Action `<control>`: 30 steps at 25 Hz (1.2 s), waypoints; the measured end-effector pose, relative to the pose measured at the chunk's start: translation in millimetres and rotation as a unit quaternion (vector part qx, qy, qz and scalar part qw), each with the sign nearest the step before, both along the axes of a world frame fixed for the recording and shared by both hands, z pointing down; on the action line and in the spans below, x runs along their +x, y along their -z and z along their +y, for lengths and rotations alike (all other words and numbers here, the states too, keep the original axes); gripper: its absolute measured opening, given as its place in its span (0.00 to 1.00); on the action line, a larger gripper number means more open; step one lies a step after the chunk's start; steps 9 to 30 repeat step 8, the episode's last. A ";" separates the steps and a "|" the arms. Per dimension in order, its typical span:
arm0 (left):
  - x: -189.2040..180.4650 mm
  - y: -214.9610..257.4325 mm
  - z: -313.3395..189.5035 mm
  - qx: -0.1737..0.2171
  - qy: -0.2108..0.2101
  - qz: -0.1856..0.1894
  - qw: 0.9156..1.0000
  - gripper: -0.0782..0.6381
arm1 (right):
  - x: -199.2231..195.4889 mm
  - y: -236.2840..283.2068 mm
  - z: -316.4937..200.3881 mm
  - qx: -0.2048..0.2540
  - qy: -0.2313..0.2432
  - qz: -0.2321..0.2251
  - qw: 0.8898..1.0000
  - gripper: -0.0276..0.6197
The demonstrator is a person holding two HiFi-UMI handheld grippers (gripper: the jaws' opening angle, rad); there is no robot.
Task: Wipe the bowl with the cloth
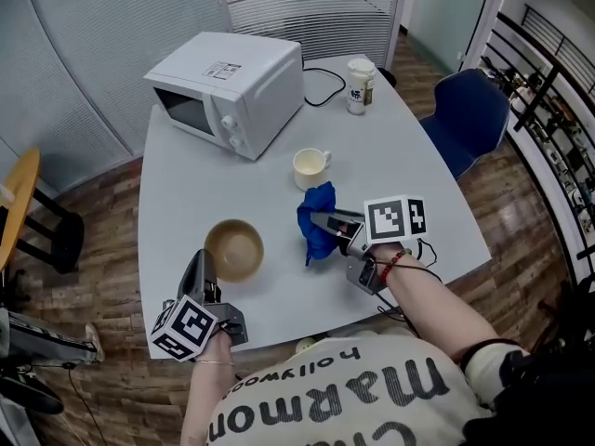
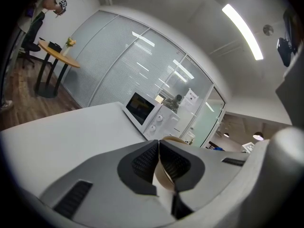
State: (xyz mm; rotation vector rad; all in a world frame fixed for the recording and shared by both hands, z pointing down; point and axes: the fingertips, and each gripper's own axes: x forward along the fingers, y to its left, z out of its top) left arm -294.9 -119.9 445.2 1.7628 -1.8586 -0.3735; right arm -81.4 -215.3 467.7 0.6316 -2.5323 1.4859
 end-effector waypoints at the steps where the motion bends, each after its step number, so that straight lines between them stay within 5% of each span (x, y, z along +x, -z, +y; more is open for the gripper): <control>1: -0.1 0.1 -0.1 0.000 0.000 -0.001 1.000 0.12 | 0.0 0.3 -0.1 0.000 0.000 0.000 1.000 0.18; 30: 7.3 3.4 -3.3 0.004 -0.006 -0.001 1.000 0.12 | -1.2 1.4 1.1 0.000 0.007 0.002 1.000 0.18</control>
